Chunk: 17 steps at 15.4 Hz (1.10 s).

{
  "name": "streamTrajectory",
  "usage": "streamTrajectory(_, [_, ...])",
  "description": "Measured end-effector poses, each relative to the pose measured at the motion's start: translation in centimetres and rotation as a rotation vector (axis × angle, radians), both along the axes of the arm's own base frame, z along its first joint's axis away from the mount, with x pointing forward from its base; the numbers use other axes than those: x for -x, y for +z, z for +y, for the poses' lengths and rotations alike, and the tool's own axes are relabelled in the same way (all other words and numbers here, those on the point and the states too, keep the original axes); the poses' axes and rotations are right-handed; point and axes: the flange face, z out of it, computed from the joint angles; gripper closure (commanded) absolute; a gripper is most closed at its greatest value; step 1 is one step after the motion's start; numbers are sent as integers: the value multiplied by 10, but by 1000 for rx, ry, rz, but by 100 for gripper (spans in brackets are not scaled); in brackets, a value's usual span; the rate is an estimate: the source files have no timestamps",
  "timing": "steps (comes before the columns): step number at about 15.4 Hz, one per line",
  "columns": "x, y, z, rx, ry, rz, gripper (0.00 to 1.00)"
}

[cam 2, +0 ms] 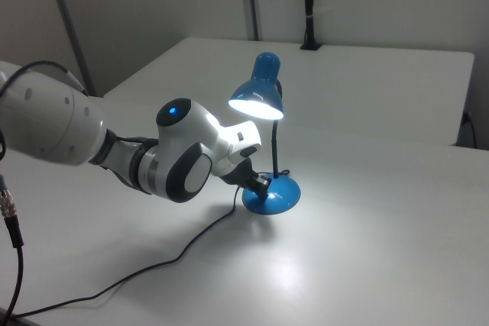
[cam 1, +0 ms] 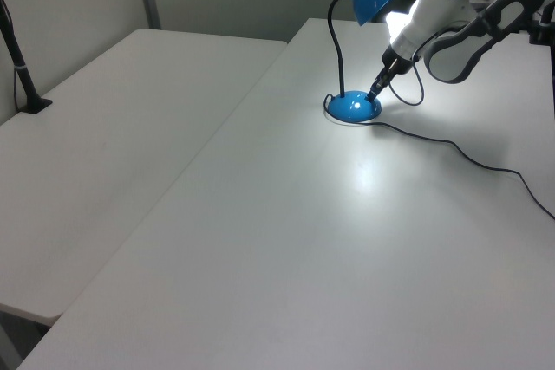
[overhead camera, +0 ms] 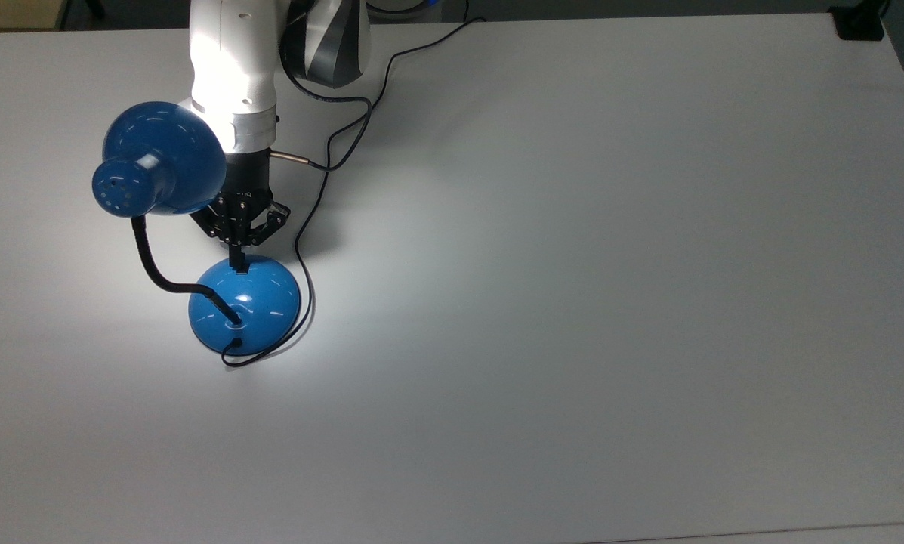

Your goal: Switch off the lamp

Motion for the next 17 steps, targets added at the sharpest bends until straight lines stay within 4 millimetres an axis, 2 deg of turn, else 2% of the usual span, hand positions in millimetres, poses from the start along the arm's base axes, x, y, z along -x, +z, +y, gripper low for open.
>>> streamTrajectory(12, [1, -4, 1, 0, 4, 11, 100])
streamTrajectory(14, [5, -4, 1, 8, 22, 84, 100])
streamTrajectory(15, [10, -2, 0, 13, 40, 154, 96])
streamTrajectory(16, [16, 3, 0, 19, 63, 226, 87])
streamTrajectory(17, [22, 13, -1, 22, 82, 290, 70])
